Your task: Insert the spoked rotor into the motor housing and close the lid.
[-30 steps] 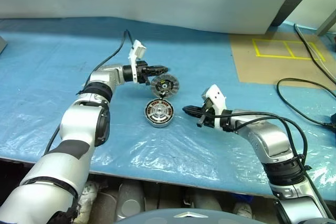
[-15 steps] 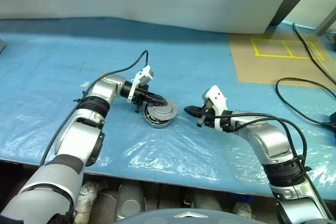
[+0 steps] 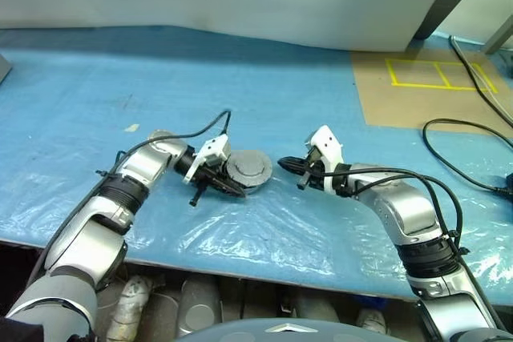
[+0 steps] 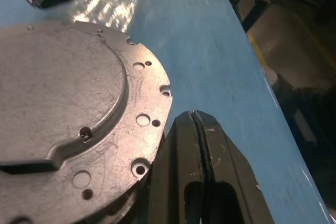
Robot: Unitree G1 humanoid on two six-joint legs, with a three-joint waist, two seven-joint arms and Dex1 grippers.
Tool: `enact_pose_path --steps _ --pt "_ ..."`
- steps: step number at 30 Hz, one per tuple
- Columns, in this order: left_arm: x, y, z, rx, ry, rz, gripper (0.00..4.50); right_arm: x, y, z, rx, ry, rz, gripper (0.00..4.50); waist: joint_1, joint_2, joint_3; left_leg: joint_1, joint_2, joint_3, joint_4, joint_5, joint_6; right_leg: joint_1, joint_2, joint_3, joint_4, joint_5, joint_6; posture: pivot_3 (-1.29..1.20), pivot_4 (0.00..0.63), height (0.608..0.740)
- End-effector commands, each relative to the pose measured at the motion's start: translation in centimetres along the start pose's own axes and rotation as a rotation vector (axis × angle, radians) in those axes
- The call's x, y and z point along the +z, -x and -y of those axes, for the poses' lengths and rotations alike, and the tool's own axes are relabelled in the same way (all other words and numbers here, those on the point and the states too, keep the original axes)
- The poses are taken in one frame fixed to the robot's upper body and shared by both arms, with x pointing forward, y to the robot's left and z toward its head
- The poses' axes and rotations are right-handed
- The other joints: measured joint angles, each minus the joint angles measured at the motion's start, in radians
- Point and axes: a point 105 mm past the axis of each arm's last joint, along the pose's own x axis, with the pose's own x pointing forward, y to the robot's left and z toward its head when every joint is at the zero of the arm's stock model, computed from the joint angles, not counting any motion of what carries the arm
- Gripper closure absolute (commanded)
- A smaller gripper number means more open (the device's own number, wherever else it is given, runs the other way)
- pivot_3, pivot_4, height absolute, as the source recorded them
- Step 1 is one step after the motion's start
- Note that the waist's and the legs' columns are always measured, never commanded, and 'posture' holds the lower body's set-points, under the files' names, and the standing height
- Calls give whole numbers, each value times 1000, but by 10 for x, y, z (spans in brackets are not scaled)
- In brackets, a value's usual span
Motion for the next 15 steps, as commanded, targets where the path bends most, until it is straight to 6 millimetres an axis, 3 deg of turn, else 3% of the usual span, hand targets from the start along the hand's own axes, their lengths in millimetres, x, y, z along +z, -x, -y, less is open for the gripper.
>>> enact_pose_path --steps 1,4,9,15 --pt "58 35 -11 124 -81 173 4462 23 8 -7 54 30 86 4500 -1 0 0 0 0 0 0 0 0 0 0 0 0 0 0 0 150 740" --pt "77 56 5 130 -94 233 4462 29 13 -8 63 67 90 4500 -10 0 0 1 0 0 0 0 0 0 1 1 1 0 1 0 150 740" --pt "70 75 33 172 -79 178 4462 39 8 -18 131 131 89 4500 -24 2 0 2 0 0 -5 0 0 0 2 1 -1 0 1 0 150 740" --pt "60 89 27 313 -46 155 4462 49 -12 -17 148 158 113 4500 -24 3 1 1 1 0 -2 0 0 -1 1 0 0 -1 -1 0 150 740"
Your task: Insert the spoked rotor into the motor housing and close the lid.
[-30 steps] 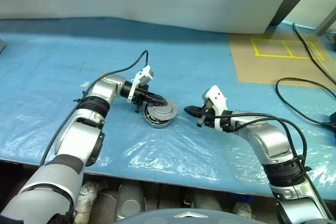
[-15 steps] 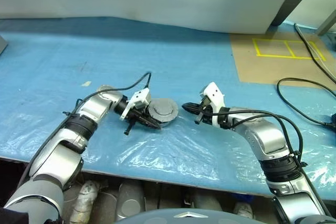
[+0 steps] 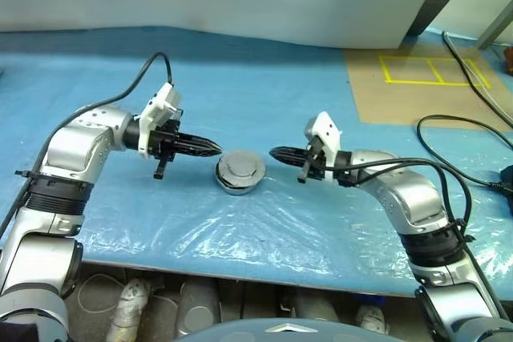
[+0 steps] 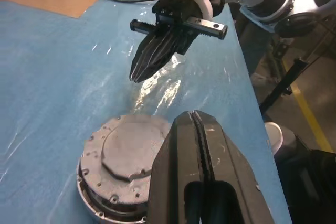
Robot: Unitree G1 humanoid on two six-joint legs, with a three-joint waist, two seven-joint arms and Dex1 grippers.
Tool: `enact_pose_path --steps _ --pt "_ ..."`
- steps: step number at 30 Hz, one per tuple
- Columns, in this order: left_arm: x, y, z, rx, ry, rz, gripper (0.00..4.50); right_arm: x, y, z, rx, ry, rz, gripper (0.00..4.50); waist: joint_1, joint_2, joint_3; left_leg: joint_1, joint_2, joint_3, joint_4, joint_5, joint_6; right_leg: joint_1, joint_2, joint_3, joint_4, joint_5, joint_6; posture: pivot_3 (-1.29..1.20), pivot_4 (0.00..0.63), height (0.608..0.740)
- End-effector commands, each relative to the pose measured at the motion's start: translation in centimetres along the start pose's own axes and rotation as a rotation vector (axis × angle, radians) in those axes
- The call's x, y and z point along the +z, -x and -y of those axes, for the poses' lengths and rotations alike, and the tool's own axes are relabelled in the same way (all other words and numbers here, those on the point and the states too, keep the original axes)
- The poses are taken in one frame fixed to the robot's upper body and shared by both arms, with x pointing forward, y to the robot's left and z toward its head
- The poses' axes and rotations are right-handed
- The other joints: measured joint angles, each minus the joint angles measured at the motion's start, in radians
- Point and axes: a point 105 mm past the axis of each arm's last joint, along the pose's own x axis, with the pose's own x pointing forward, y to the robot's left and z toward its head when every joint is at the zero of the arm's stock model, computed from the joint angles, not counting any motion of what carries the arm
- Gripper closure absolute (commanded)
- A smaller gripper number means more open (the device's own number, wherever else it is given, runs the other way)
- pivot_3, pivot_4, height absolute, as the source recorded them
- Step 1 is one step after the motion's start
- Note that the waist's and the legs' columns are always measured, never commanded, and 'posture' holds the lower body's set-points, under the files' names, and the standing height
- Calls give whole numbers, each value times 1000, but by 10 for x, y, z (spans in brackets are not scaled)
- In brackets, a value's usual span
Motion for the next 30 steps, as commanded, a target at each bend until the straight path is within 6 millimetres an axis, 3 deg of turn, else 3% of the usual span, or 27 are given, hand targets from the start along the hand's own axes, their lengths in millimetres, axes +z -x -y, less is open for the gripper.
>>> enact_pose_path --steps 1,4,7,14,25,28,30 --pt "0 12 -8 111 -46 -22 4493 8 -14 -2 25 55 31 4310 -1 0 0 0 0 0 1 0 0 0 0 0 1 -1 -2 0 150 740" --pt "-20 16 -14 203 -32 -49 4500 8 -28 -5 68 82 41 3614 -5 0 0 0 0 0 2 0 0 0 0 1 1 -1 -2 0 150 740" --pt "-33 15 -10 247 5 -38 4500 4 -35 -8 120 114 28 2560 -7 0 0 -1 0 0 2 0 0 0 0 0 2 0 0 0 150 740" --pt "-40 14 1 347 71 38 4500 -7 -47 -15 207 179 -15 160 -4 0 0 -3 1 -1 3 0 0 -1 0 -2 3 1 1 0 150 740" --pt "-38 13 -1 385 93 52 4500 -34 -67 -15 213 247 -101 160 -7 0 0 -2 1 0 8 0 0 -1 0 1 6 -2 -3 0 150 740" --pt "-37 11 -2 388 90 57 4500 -31 -68 -17 221 240 -84 732 -8 0 0 -2 1 0 8 0 0 -1 0 1 6 -2 -3 0 150 740" --pt "-37 10 -2 386 90 58 4500 -29 -69 -16 213 245 -83 1423 -8 0 0 -2 1 0 8 0 0 -1 0 1 6 -2 -3 0 150 740"
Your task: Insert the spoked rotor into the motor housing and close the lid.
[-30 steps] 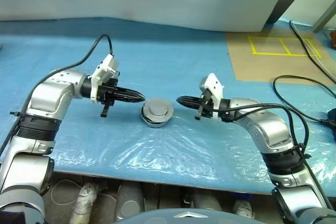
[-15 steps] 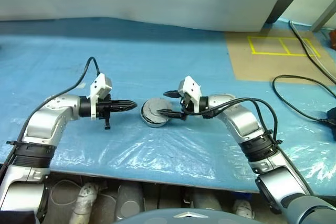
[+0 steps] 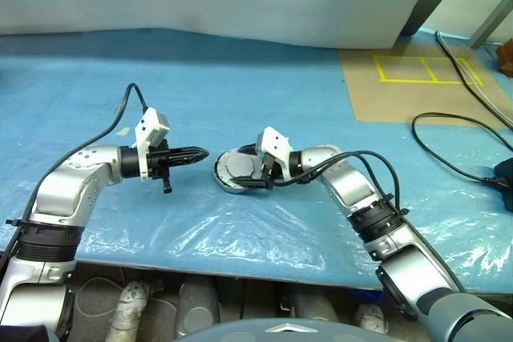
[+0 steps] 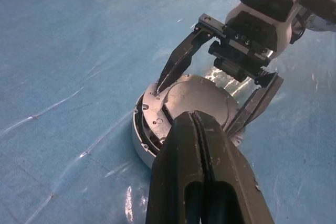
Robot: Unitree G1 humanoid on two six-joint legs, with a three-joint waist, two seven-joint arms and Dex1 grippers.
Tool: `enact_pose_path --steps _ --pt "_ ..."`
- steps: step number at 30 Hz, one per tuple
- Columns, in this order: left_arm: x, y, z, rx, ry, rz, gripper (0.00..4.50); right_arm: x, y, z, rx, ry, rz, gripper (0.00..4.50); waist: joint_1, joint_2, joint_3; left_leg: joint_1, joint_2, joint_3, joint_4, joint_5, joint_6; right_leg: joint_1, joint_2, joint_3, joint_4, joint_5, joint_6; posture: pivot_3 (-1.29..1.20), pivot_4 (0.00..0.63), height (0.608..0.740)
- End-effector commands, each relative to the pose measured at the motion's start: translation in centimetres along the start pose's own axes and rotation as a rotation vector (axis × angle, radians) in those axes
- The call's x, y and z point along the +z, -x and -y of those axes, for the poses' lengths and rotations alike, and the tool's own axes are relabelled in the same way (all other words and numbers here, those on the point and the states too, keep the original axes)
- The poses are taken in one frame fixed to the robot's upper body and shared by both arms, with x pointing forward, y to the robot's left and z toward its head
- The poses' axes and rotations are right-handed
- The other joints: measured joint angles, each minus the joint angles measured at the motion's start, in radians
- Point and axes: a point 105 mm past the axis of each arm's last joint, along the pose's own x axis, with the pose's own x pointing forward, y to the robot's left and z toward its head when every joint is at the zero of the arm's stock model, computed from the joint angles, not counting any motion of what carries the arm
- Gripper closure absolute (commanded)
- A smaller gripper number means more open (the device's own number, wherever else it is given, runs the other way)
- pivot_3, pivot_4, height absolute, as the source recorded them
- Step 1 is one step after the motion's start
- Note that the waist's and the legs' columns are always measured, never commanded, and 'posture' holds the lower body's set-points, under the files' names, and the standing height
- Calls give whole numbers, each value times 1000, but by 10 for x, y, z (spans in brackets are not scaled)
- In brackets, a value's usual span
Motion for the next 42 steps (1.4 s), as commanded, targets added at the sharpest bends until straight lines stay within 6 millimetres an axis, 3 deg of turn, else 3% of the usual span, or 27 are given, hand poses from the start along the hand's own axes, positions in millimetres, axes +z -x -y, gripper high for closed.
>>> enact_pose_path --steps 1,9,14,27,32,42 --pt "12 -1 3 -9 -35 32 4500 4 -3 2 -10 -7 3 1534 0 0 0 0 0 0 0 0 0 0 0 0 0 0 0 0 150 740" --pt "12 -8 3 -15 -29 41 4500 35 -6 6 -27 -68 97 1534 -3 0 0 1 1 0 0 0 0 0 1 1 0 0 0 0 150 740" --pt "13 -10 2 -12 -25 49 4500 41 -7 10 -56 -78 82 1534 -2 0 0 0 1 0 -1 0 0 0 1 0 0 0 0 0 150 740" --pt "9 -11 1 -20 -13 27 4500 -13 -23 10 -125 -76 -89 1534 -3 0 0 3 1 0 -1 0 0 2 1 1 1 0 0 0 150 740" --pt "5 -10 -1 -12 -18 11 4500 -18 -18 15 -140 -86 -94 1534 -2 0 0 8 0 1 -1 0 0 6 1 2 0 0 0 0 150 740" --pt "-25 -31 -19 70 -34 -70 4500 -19 -19 13 -131 -105 -84 1534 -1 0 0 12 0 1 -1 0 0 11 0 2 0 0 0 0 150 740"
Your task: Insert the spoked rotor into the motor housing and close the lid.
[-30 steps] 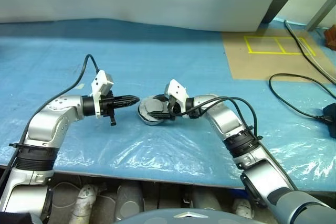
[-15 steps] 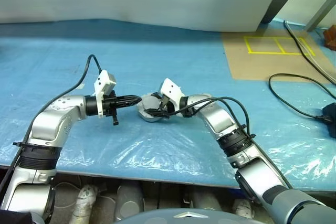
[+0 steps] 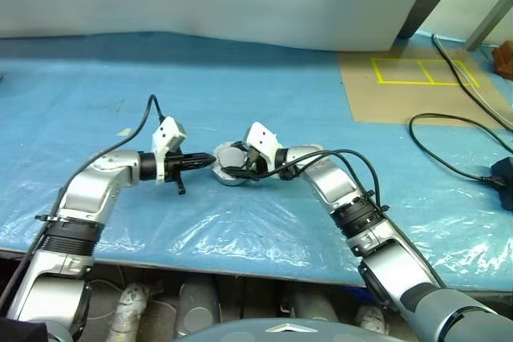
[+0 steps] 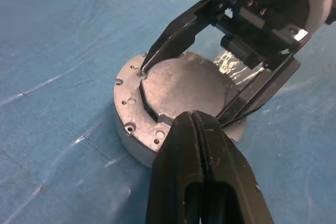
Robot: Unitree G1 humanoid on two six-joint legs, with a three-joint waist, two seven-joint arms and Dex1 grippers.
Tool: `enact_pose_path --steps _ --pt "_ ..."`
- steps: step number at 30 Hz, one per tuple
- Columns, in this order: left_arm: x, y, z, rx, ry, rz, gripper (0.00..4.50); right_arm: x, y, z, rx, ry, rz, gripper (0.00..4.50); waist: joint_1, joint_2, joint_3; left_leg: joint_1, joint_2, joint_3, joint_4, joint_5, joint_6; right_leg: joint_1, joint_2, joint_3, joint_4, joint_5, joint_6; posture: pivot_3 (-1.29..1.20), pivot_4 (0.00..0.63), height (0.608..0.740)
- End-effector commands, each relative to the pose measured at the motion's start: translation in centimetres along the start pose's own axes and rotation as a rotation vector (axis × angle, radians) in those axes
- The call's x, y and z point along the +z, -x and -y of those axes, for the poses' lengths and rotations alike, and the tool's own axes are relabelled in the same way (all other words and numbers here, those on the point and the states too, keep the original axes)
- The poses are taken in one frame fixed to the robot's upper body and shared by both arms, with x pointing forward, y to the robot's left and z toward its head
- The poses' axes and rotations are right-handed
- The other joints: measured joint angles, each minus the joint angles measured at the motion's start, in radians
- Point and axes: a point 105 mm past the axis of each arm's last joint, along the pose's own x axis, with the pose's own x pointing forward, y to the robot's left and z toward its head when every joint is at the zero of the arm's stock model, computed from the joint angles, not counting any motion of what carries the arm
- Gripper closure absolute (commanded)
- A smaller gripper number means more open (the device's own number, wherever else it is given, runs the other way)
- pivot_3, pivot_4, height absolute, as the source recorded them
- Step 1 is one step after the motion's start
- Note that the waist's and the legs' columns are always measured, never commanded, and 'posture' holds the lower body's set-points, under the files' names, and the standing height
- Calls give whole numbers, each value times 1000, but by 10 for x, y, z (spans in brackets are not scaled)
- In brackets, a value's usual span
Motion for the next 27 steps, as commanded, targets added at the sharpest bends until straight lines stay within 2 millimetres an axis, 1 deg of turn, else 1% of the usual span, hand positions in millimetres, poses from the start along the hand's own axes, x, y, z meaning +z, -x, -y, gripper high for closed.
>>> enact_pose_path --steps 1,6,10,12,15,18,23,26,27 --pt "5 -6 -4 19 -56 8 4500 -20 3 3 -26 -51 -69 1534 0 0 0 0 0 0 0 0 0 0 0 0 0 0 0 0 150 740" --pt "-6 -14 -7 27 -99 -43 4500 -21 5 4 -33 -51 -73 1534 3 0 0 0 0 0 -1 0 0 0 0 0 0 0 0 0 150 740" --pt "-17 -14 -8 13 -105 -92 4500 -21 8 4 -32 -62 -70 1534 4 1 -1 1 0 0 -1 0 0 2 -3 0 -1 0 0 0 150 740" --pt "-20 -13 -12 28 -115 -107 4500 -20 8 4 -31 -67 -67 1534 4 1 -1 1 0 0 -2 0 0 3 -5 -1 -1 0 1 0 150 740" --pt "-20 -13 -15 30 -117 -104 4500 -18 9 3 -28 -69 -59 1534 4 1 -1 1 -1 0 -3 0 0 3 -6 -2 -3 0 1 0 150 740" --pt "-15 -13 -13 8 -95 -73 4500 -19 10 2 -27 -64 -64 1534 4 1 -1 1 -1 0 -4 0 0 3 -6 -2 -4 -1 1 0 150 740" --pt "-20 -19 -5 -33 -104 -90 4500 -19 11 3 -33 -64 -66 1534 4 1 -2 1 -1 1 -8 0 0 3 -6 -2 -8 -1 2 0 150 740" --pt "-22 -21 -6 -27 -117 -96 4500 -16 11 3 -30 -70 -46 1534 4 1 -2 1 -1 1 -8 0 0 3 -6 -2 -8 -1 2 0 150 740" --pt "-23 -22 -7 -24 -117 -97 4500 -14 11 2 -23 -66 -35 1182 5 1 -2 1 -1 1 -9 0 0 3 -6 -2 -8 -1 2 0 150 740"
